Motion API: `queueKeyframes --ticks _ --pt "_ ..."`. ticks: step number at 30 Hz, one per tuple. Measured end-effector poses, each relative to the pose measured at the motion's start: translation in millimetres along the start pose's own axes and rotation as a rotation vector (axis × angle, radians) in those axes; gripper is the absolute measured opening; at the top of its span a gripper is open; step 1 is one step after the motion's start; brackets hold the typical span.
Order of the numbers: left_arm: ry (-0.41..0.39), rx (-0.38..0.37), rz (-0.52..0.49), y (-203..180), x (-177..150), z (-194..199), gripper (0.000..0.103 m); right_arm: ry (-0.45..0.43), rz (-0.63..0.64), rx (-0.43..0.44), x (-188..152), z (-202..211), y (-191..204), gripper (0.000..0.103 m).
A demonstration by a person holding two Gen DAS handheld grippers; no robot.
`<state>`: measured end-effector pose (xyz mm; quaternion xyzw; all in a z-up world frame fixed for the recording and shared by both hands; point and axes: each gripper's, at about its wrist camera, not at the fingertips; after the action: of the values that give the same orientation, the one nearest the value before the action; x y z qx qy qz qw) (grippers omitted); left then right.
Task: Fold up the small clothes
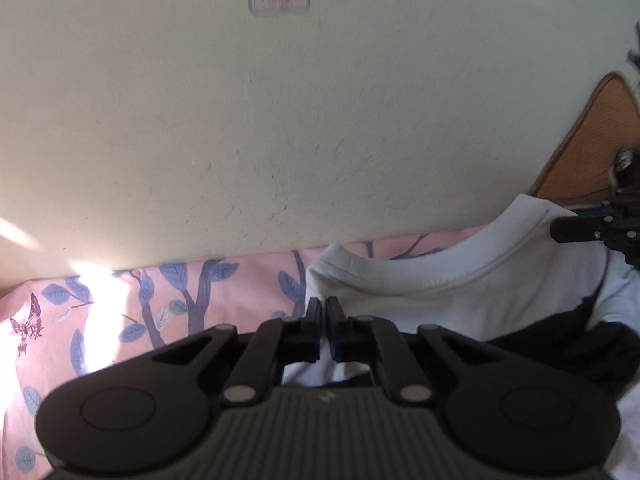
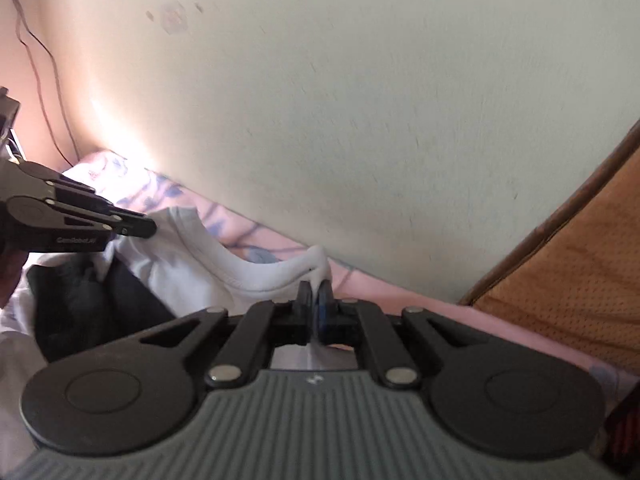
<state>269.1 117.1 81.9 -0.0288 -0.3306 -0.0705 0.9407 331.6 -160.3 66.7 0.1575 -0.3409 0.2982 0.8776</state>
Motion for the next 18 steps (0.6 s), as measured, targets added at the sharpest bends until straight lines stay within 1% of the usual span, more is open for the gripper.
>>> queueKeyframes --ticks 2,4,6,8,9,11,12,13,14,15,16,17,18 --pt "-0.075 -0.057 0.005 -3.0 -25.4 49.7 0.004 -0.089 0.043 0.015 -13.2 53.2 17.1 0.005" --pt "-0.139 -0.092 -0.012 -10.2 -62.5 93.8 0.004 -0.157 0.096 0.028 -39.7 106.7 33.5 0.005" --pt "-0.174 -0.104 -0.029 -18.5 -104.9 126.5 0.004 -0.198 0.162 0.024 -77.5 150.4 53.1 0.005" --pt "-0.17 -0.133 -0.016 -27.8 -150.5 145.5 0.004 -0.198 0.172 0.022 -122.1 181.7 70.2 0.005" --pt "-0.149 -0.159 -0.004 -32.5 -176.8 153.0 0.005 -0.188 0.171 0.016 -143.8 190.8 77.4 0.005" --pt "-0.106 -0.177 0.004 -41.9 -216.4 157.0 0.008 -0.164 0.152 -0.004 -190.3 200.2 90.0 0.005" --pt "-0.087 -0.181 0.005 -43.5 -229.7 155.3 0.009 -0.142 0.139 -0.019 -210.9 197.3 97.3 0.005" --pt "-0.056 -0.192 -0.001 -46.0 -245.4 151.6 0.011 -0.114 0.115 -0.034 -228.3 191.8 101.8 0.005" --pt "-0.027 -0.197 0.0 -46.5 -257.6 149.1 0.017 -0.079 0.079 -0.039 -241.7 182.9 103.6 0.006" --pt "-0.014 -0.198 0.01 -45.4 -263.9 151.1 0.019 -0.043 0.044 -0.039 -252.5 176.8 103.2 0.007" --pt "-0.014 -0.205 0.022 -40.8 -270.2 155.4 0.019 -0.026 0.016 -0.039 -259.4 172.6 104.9 0.009" --pt "-0.025 -0.213 0.031 -37.8 -271.4 161.3 0.021 -0.059 0.001 -0.037 -265.5 180.5 106.4 0.013" --pt "-0.061 -0.213 0.042 -32.2 -273.6 171.0 0.028 -0.072 -0.01 -0.019 -264.3 191.3 103.2 0.025"
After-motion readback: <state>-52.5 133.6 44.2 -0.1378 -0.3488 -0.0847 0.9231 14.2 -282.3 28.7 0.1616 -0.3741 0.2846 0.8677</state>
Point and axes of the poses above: each gripper's, at about its wrist camera, not at the fingertips, and z roughly against the way its jaws point, y to its left, x to its top, and after that the axes turned 6 degrees about y, right-handed
